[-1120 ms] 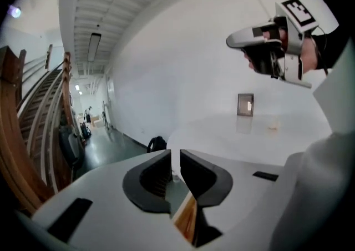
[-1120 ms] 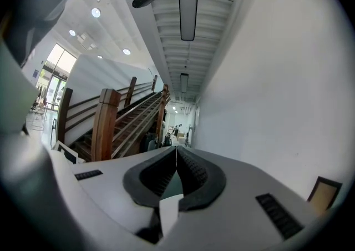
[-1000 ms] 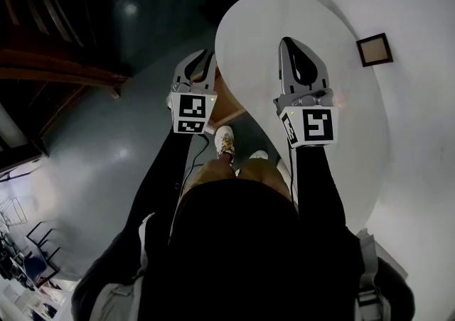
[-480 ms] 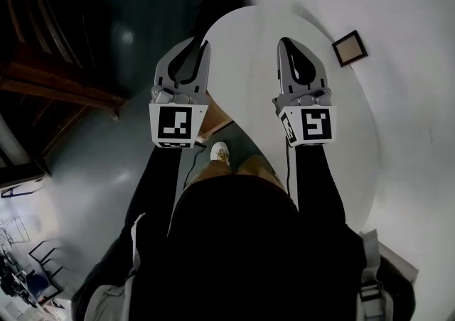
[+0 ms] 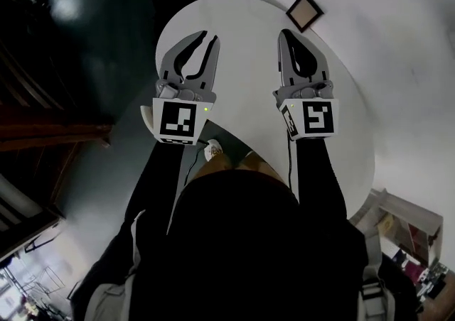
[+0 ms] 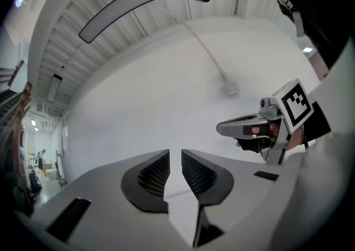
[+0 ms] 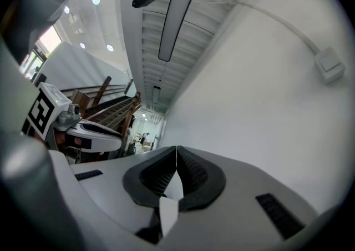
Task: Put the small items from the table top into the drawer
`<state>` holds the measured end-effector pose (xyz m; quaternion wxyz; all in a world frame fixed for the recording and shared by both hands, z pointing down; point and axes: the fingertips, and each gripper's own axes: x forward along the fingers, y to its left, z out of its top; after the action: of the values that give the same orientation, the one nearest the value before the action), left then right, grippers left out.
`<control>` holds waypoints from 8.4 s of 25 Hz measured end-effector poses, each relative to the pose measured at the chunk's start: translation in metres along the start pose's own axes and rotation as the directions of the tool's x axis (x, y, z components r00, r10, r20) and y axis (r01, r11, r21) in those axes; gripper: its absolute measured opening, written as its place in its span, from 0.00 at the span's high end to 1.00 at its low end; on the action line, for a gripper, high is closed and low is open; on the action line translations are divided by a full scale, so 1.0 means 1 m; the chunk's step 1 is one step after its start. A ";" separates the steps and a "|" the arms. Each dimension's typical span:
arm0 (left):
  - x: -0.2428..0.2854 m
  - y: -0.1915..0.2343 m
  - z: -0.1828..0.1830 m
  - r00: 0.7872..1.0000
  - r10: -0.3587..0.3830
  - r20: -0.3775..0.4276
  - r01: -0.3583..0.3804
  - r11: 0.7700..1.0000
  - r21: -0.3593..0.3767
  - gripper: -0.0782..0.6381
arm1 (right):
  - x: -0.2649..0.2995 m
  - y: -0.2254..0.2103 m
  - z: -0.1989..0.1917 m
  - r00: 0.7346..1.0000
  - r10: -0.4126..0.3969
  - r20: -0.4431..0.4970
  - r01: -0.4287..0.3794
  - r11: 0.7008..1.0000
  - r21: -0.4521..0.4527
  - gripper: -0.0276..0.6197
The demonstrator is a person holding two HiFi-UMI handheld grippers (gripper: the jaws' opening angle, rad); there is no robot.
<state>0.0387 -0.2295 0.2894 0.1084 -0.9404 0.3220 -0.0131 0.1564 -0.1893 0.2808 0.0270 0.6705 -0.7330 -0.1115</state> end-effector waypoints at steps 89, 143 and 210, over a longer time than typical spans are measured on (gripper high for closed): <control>0.082 -0.222 0.012 0.933 -0.360 0.027 0.359 0.918 -0.167 0.76 | -0.164 -0.147 -0.018 0.963 -0.269 -0.025 0.269 0.963 0.006 0.91; -0.180 0.011 -0.201 0.842 0.144 -0.520 -0.274 0.944 -0.182 0.75 | 0.038 0.181 -0.036 0.876 0.483 0.008 -0.479 0.868 0.131 0.91; -0.143 0.129 -0.131 0.924 0.193 -0.331 -0.236 0.967 -0.093 0.64 | 0.063 0.185 -0.014 0.933 0.357 0.054 -0.360 0.931 0.066 0.91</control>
<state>-0.1650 -0.2675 0.3966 -0.0065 -0.8899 0.4365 -0.1321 -0.0282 -0.2395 0.3241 0.0066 0.5236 -0.8470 -0.0910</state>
